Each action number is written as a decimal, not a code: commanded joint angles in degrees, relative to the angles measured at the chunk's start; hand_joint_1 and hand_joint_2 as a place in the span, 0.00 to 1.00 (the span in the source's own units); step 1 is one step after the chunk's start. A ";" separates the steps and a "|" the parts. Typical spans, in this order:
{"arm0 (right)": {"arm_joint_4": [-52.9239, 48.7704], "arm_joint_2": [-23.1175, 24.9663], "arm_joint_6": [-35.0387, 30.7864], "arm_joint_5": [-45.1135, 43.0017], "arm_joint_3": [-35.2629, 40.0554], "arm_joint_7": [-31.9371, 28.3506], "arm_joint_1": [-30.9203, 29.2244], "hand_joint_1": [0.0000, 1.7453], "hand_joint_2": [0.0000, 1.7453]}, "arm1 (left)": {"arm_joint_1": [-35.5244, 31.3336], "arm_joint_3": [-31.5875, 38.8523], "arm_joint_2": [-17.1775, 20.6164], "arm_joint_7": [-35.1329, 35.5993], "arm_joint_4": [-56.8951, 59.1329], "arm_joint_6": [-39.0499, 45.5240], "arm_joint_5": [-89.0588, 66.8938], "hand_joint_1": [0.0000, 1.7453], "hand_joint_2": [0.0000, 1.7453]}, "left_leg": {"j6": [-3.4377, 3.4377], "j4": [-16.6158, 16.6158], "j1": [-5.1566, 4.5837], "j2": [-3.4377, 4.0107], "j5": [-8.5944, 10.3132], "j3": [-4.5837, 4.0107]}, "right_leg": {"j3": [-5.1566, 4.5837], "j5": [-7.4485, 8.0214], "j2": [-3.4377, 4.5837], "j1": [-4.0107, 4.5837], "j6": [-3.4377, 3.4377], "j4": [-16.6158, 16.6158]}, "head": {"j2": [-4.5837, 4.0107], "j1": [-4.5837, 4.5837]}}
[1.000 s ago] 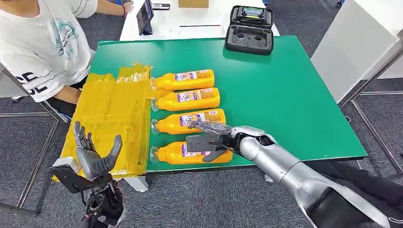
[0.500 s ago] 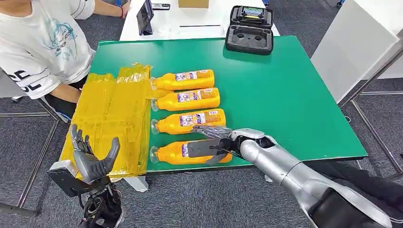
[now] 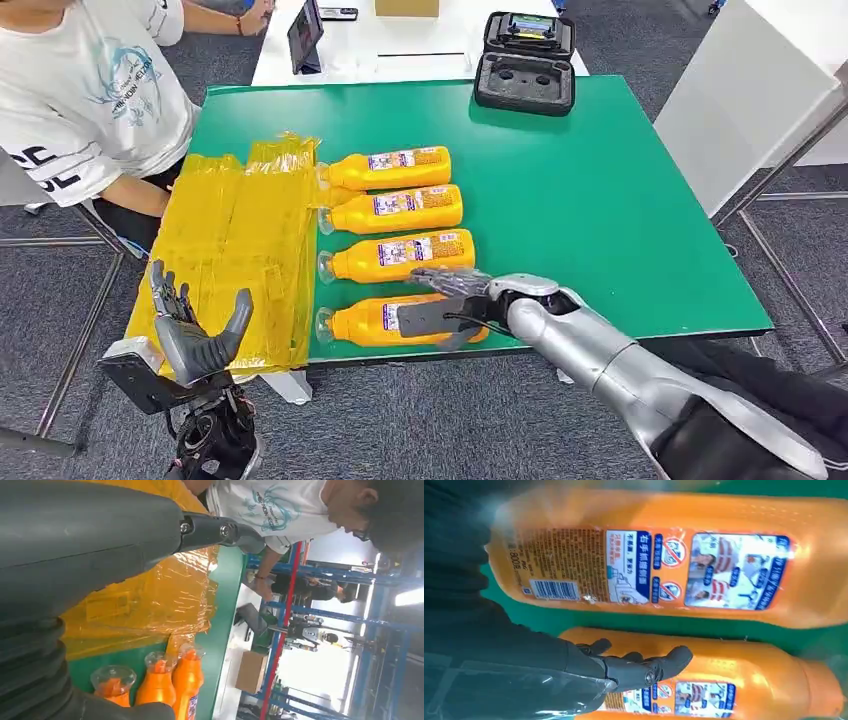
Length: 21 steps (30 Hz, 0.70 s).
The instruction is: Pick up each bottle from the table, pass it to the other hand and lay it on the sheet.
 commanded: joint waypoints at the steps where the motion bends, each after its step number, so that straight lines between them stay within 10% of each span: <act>1: 3.94 -0.86 1.20 1.70 4.72 0.16 -1.68 0.00 1.00 | -1.98 0.84 -0.23 0.17 3.63 -0.29 0.61 0.00 1.00 | -0.03 -0.08 -0.01 -0.03 -0.08 0.29 | 0.30 -0.10 -0.11 0.00 -0.01 -0.07 | 0.00 0.00; 21: 8.40 1.18 -0.52 5.33 5.88 0.26 -0.52 0.00 1.00 | -0.13 1.23 -0.64 0.17 2.35 -0.81 1.62 0.00 1.00 | -0.03 -0.12 -0.03 0.09 -0.14 0.47 | 0.45 -0.13 -0.01 -0.01 -0.01 -0.11 | 0.00 0.00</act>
